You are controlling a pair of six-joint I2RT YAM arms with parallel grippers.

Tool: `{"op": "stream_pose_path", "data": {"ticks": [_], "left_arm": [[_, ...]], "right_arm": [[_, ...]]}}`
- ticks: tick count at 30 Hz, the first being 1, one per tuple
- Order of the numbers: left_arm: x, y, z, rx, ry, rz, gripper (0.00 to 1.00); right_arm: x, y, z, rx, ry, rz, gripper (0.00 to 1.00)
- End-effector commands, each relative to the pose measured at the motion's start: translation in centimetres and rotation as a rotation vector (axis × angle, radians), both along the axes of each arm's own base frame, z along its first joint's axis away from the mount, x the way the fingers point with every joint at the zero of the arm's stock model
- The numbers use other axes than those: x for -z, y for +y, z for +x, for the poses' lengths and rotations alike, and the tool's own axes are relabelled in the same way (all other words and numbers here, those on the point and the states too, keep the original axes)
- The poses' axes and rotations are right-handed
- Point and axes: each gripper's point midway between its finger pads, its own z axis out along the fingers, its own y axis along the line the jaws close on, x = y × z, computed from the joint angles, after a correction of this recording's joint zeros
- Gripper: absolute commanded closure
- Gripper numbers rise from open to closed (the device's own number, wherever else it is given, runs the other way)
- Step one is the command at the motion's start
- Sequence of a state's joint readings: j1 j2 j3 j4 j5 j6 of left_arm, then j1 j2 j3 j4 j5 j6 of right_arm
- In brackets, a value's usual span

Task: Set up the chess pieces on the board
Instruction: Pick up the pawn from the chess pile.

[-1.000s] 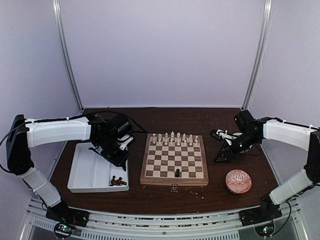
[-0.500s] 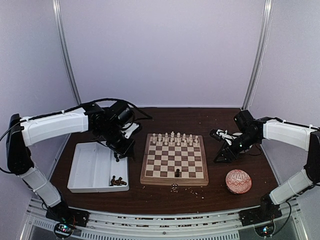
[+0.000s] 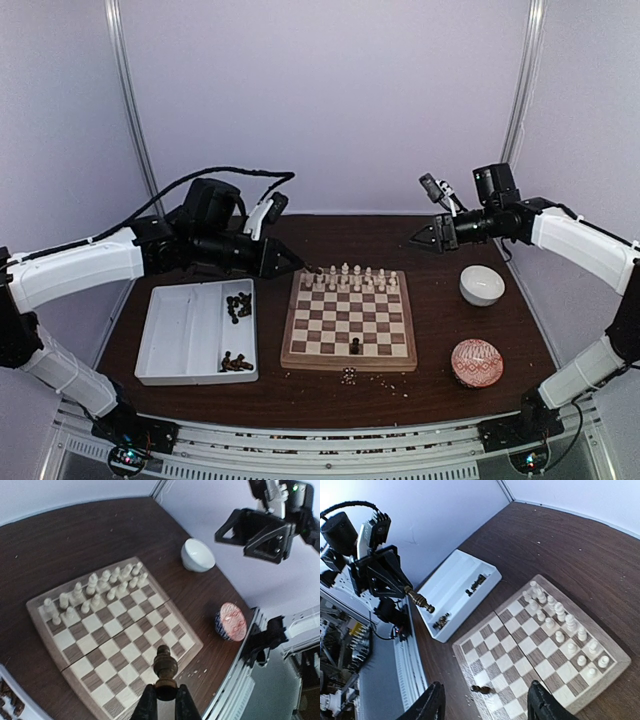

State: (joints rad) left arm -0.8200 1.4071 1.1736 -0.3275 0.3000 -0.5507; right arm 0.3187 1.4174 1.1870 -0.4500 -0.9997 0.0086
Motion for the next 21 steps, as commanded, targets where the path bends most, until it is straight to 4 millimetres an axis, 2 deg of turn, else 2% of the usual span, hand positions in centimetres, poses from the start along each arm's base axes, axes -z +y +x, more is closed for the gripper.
{"op": "stream_pose_path", "data": {"ticks": [1,6,10,16,21], "left_arm": [[-5.9,-2.3,0.3,0.016,-0.077,-0.318,0.98],[-7.7,-2.9,0.1,0.028,-0.077,-0.461,0.98],[-7.9,-3.4,0.1,0.043,-0.065,-0.486,0.98],[-8.4,-3.6,0.2,0.048,-0.064,-0.540,0.98],[-8.1,-3.9,0.2,0.056,-0.049,-0.554,0.98]], "right_arm": [[-3.5,3.6,0.1,-0.014,0.115,0.198,0.41],[-5.0,6.9,-0.5,-0.060,0.237,0.309,0.37],[-5.2,9.0,-1.3,-0.109,0.329,0.373,0.36],[-5.6,10.8,-2.0,-0.175,0.410,0.447,0.38],[-7.6,11.4,-2.9,-0.231,0.423,0.538,0.42]]}}
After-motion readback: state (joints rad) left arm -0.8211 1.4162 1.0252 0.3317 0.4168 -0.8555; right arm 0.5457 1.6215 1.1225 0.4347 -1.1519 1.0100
